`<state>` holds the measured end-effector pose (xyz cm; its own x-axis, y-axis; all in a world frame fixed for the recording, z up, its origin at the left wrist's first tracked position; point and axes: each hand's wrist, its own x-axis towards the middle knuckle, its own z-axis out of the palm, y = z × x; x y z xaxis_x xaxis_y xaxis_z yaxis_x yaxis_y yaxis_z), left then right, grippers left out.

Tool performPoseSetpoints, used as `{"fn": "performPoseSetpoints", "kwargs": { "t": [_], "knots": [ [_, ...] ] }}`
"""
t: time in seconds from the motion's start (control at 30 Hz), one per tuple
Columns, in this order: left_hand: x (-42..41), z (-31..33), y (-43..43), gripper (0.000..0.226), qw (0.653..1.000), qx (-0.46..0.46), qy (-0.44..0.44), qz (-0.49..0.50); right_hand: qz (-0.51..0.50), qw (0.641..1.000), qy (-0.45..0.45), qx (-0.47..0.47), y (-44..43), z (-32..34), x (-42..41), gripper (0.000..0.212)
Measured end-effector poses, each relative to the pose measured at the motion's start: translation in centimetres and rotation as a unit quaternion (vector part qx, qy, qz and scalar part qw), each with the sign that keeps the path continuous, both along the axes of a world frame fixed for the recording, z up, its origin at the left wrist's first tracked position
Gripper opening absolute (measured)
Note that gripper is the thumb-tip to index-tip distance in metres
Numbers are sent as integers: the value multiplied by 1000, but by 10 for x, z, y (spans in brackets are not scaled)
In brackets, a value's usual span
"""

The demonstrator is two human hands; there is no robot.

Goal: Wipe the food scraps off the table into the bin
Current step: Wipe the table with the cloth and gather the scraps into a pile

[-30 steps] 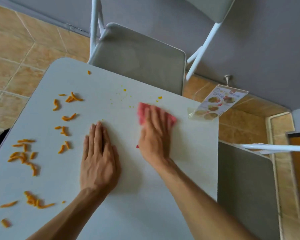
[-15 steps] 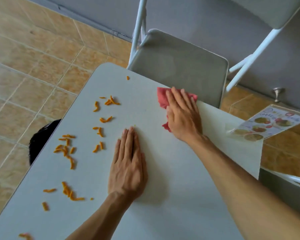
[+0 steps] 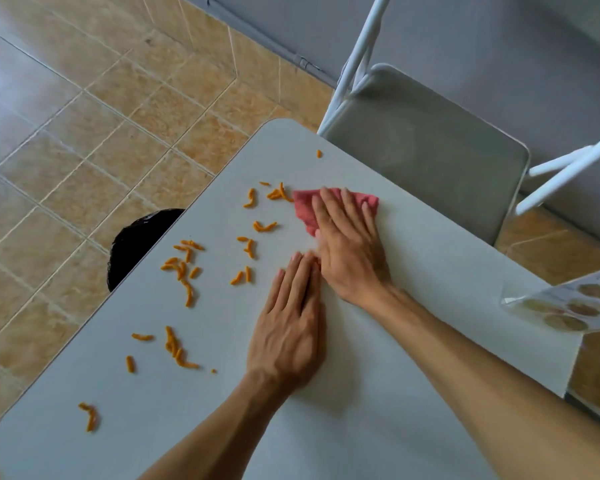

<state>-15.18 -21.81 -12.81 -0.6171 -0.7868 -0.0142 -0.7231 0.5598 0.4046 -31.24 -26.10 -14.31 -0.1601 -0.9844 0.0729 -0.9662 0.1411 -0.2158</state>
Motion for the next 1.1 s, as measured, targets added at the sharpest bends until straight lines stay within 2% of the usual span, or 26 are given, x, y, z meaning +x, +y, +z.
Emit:
{"fn": "performPoseSetpoints", "kwargs": {
  "t": [0.03, 0.07, 0.17, 0.2, 0.23, 0.3, 0.37, 0.4, 0.43, 0.47, 0.53, 0.57, 0.6, 0.63, 0.7, 0.73, 0.77, 0.8, 0.87, 0.9, 0.93, 0.97, 1.0, 1.03, 1.07, 1.1],
  "knots": [
    [1, 1, 0, 56, 1000, 0, 5, -2, 64, 998, 8, 11, 3, 3, -11, 58],
    [4, 3, 1, 54, 1000, -3, 13, 4, 66, 997, 7, 29, 5, 7, -25, 61],
    [21, 3, 13, 54, 997, -7, 10, 73, -168, 985, -17, 45, 8, 17, -28, 79],
    [26, 3, 19, 55, 995, -4, 2, 95, -211, 976, -26, 40, 11, 16, -10, 79],
    [29, 3, 25, 57, 994, -3, -2, 107, -196, 980, -28, 25, 16, 15, 12, 74],
    [29, 0, 30, 61, 994, 1, -4, 113, -52, 998, -26, -16, 32, 9, 49, 57],
    [27, -1, 30, 62, 993, 9, -7, 114, 92, 994, -33, -39, 50, 4, 55, 49],
    [26, -1, 28, 61, 993, 11, -11, 114, 115, 992, -30, -49, 54, 3, 45, 48],
    [26, -1, 28, 59, 993, 10, -13, 114, 87, 994, -21, -60, 56, 4, 36, 50],
    [27, -1, 27, 58, 993, 9, -14, 116, 5, 998, -14, -59, 56, 4, 29, 53],
    [28, -1, 28, 57, 993, 7, -17, 120, -192, 980, -12, -45, 58, 7, 38, 55],
    [29, -1, 29, 58, 993, 6, -20, 119, -211, 976, -15, -45, 61, 9, 51, 57],
    [29, -2, 29, 58, 993, 7, -23, 114, -157, 986, -23, -46, 66, 9, 63, 57],
    [29, -2, 29, 59, 994, 8, -27, 107, -57, 997, -29, -49, 74, 8, 70, 56],
    [31, -3, 27, 58, 995, 8, -27, 97, 115, 993, -16, -29, 87, 9, 49, 60],
    [31, -3, 27, 57, 995, 6, -25, 100, 125, 992, -1, -14, 91, 11, 29, 68],
    [30, -2, 27, 58, 994, 3, -23, 108, 66, 998, 8, 3, 96, 12, 15, 74],
    [28, -2, 28, 59, 993, 2, -24, 116, -48, 999, 5, 22, 102, 15, 9, 75],
    [23, -1, 32, 66, 992, 8, -26, 122, -268, 963, -7, 28, 114, 20, 27, 68],
    [20, 1, 34, 68, 992, 16, -23, 126, -284, 958, -18, 20, 121, 22, 41, 69],
    [16, 4, 36, 70, 991, 28, -15, 132, -211, 977, -27, 16, 129, 22, 51, 72],
    [11, 6, 38, 73, 991, 39, -5, 131, -92, 995, -32, 24, 141, 20, 56, 76],
    [6, 9, 41, 74, 992, 45, 7, 120, 19, 999, -34, 34, 152, 20, 47, 79],
    [0, 11, 45, 73, 994, 44, 19, 101, 78, 996, -25, 33, 161, 22, 29, 81],
    [-8, 14, 51, 72, 996, 40, 29, 71, 71, 997, -9, 30, 171, 22, 9, 78],
    [-16, 15, 59, 70, 998, 36, 35, 35, -4, 1000, 12, 27, 181, 21, -6, 70]
  ]
}}
